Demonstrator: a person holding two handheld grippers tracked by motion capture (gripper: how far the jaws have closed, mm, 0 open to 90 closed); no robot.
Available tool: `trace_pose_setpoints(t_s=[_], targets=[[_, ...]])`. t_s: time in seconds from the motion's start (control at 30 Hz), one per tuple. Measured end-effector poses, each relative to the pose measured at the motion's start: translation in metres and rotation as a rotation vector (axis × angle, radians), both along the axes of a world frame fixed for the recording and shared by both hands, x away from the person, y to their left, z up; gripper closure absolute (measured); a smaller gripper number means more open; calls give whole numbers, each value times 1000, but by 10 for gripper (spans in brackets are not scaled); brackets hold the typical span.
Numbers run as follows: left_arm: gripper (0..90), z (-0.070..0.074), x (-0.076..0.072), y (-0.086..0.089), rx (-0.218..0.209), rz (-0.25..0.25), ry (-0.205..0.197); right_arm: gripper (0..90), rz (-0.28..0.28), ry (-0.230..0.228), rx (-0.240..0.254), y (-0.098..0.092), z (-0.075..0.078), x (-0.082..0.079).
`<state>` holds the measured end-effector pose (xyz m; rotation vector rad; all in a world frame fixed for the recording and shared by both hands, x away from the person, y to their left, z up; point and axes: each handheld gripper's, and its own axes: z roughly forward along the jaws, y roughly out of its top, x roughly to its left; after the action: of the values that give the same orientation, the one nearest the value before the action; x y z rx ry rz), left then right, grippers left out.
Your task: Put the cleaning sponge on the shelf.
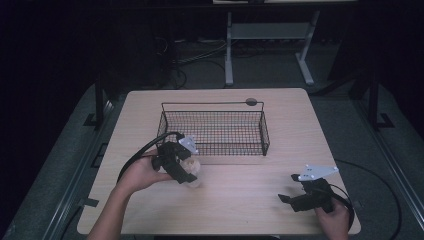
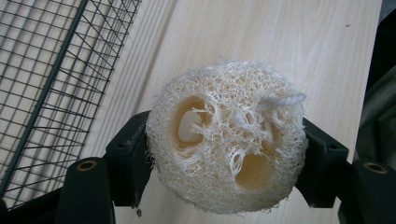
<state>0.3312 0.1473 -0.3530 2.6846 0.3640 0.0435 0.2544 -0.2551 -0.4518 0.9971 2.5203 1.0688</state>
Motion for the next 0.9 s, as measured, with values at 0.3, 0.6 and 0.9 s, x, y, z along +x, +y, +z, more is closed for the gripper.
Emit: trace_pose_setpoints(t_s=[0.3, 0.6, 0.9], targets=[[298, 11, 12, -5, 8, -9, -1, 142, 2, -6, -5, 0, 0, 0], [299, 19, 22, -5, -31, 17, -15, 142, 3, -8, -5, 1, 0, 0], [299, 25, 31, -8, -14, 22, -10, 142, -9, -6, 2, -2, 1, 0]])
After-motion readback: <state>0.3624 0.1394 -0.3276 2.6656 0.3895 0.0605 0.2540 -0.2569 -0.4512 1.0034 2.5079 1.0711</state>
